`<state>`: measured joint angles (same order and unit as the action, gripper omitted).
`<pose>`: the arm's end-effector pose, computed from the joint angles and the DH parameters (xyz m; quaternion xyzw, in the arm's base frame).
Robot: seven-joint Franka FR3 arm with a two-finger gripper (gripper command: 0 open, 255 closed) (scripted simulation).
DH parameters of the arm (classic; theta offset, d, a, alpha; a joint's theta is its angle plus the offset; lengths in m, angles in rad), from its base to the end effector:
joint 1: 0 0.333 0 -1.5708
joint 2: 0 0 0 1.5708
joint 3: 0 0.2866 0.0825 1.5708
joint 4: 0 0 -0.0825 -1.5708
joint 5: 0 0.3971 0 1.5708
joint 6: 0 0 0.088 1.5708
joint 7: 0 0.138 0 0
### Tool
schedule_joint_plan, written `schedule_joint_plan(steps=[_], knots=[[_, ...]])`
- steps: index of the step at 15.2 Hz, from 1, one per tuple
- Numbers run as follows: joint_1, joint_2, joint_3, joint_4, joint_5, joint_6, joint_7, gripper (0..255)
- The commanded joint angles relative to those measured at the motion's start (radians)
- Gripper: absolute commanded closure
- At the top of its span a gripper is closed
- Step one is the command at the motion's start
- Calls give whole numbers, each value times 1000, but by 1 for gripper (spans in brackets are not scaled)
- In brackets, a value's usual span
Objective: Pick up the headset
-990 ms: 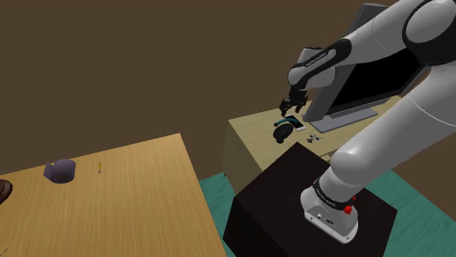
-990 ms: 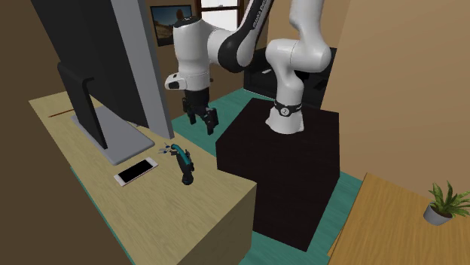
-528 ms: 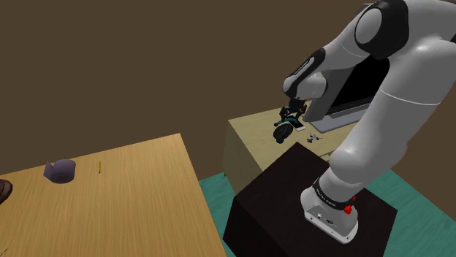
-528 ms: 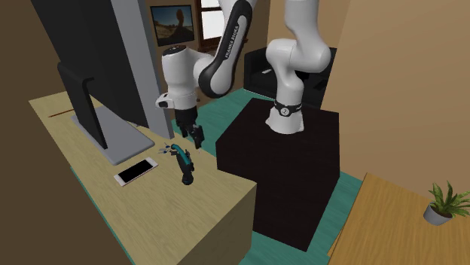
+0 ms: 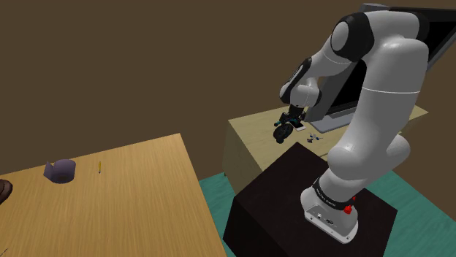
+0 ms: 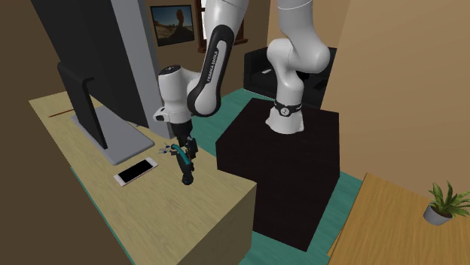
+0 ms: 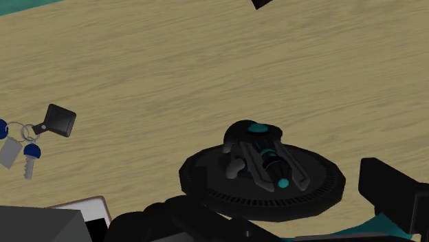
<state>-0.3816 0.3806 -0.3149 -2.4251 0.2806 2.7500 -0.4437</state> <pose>0.3482 -0.3254 0.0883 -0.9695 0.2448 0.0131 0.0008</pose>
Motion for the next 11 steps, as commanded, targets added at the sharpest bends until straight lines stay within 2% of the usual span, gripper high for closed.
schedule_joint_plan(steps=[1, 5, 6, 11], knots=[[-17, 36, 21, 13, 24, 23, -18, 0], [-29, 59, 36, 20, 39, 40, -29, 0], [-29, 59, 36, 19, 39, 40, -28, 255], [-29, 59, 36, 19, 39, 40, -28, 255]])
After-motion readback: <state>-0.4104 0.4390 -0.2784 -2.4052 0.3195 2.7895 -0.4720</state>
